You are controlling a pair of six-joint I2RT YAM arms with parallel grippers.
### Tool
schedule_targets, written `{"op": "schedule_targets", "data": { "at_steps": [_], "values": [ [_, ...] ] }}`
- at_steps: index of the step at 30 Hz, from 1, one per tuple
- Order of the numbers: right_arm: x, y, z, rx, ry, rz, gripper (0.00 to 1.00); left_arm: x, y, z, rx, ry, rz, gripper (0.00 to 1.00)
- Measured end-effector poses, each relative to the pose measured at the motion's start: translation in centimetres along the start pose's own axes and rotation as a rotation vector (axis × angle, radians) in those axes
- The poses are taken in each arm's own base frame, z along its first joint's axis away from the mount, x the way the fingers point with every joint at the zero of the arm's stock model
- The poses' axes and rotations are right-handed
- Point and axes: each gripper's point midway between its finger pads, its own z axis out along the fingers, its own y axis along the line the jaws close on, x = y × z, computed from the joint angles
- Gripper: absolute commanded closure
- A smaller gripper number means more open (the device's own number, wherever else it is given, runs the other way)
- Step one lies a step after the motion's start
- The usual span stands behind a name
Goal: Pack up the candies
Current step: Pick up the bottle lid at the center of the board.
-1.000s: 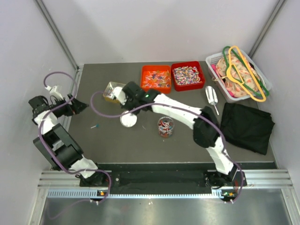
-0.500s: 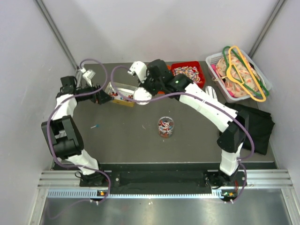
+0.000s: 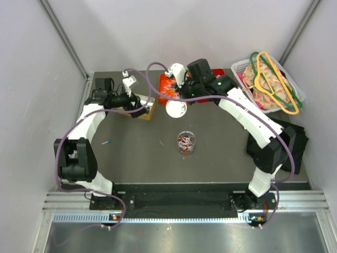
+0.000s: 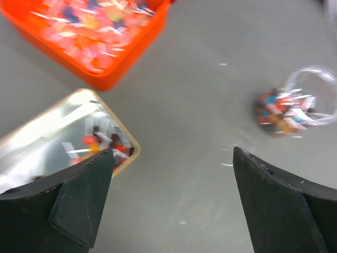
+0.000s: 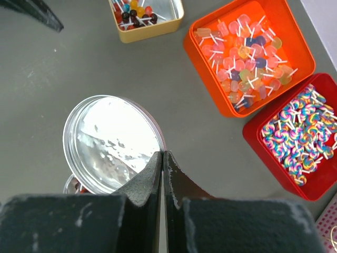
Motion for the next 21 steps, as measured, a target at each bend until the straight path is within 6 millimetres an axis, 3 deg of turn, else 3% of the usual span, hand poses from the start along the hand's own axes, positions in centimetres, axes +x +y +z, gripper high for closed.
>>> {"op": "schedule_targets", "data": {
  "at_steps": [7, 11, 16, 21],
  "values": [
    [1.9, -1.1, -0.8, -0.036, 0.044, 0.04, 1.0, -1.5, 1.3, -0.7, -0.156, 0.066, 0.259, 0.01],
    [2.8, -1.6, -1.4, -0.05, 0.063, 0.055, 1.0, -3.2, 0.6, -1.8, -0.193, 0.081, 0.458, 0.01],
    [3.2, -1.5, -1.9, -0.081, 0.066, 0.067, 1.0, -6.4, -2.2, -1.6, -0.18, 0.077, 0.748, 0.01],
    [3.4, -1.2, -2.2, -0.131, 0.057, 0.086, 1.0, -7.2, -7.3, 1.1, -0.098, 0.046, 1.067, 0.01]
  ]
}}
